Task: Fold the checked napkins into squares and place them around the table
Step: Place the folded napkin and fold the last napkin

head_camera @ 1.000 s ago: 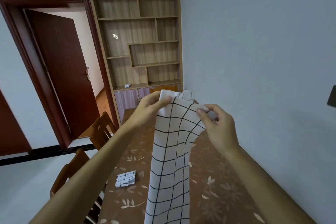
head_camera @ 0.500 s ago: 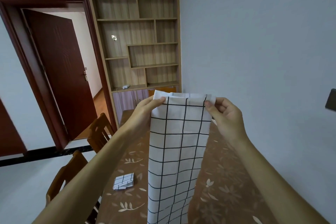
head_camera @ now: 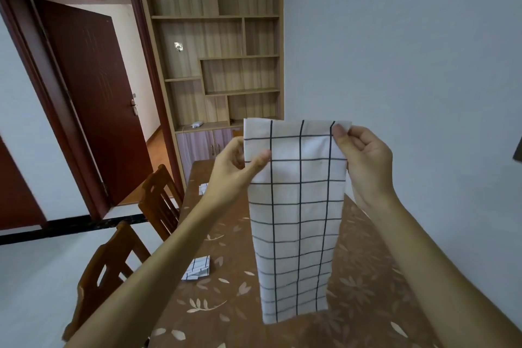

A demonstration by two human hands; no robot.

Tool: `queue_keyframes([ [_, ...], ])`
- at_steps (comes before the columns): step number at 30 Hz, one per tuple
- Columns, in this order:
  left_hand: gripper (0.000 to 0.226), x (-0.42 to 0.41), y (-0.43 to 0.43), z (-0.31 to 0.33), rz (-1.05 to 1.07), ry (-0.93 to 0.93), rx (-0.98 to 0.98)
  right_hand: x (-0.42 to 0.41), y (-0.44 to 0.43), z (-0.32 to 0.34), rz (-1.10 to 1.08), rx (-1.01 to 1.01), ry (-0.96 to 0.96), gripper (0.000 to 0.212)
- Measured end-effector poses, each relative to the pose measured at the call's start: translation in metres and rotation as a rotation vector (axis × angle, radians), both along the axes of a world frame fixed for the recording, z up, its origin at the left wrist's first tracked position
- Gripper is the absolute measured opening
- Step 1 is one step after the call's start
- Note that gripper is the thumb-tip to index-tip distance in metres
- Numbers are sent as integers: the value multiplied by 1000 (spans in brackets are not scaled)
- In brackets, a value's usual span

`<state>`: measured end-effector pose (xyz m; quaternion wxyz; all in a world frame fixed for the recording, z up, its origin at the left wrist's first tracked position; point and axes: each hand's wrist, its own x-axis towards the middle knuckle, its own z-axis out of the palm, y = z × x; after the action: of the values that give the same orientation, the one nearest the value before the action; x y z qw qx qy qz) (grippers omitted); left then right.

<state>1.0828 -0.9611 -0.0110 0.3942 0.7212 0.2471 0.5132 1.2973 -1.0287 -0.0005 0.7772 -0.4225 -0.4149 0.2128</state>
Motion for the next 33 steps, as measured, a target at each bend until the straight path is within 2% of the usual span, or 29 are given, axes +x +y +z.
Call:
queue_keyframes([
  [3,34,4,-8,-26,-124,36,-138,-1,2,8,-19,55,29,7],
  [8,36,20,-21,-85,-201,128,-289,0,4,23,-43,107,70,7],
  [15,17,43,-26,-147,-72,205,-294,15,-2,38,-105,128,63,11],
  [19,20,43,-29,-129,-102,150,-288,23,-5,34,-117,83,26,11],
  [26,25,45,-21,-53,-44,-58,-103,26,-6,19,-86,-20,-43,23],
  [31,23,37,-9,-29,-28,-103,-19,28,-11,18,-64,-32,-76,23],
  [33,22,34,-10,-22,-40,-105,-7,31,-14,19,24,-44,-77,28],
])
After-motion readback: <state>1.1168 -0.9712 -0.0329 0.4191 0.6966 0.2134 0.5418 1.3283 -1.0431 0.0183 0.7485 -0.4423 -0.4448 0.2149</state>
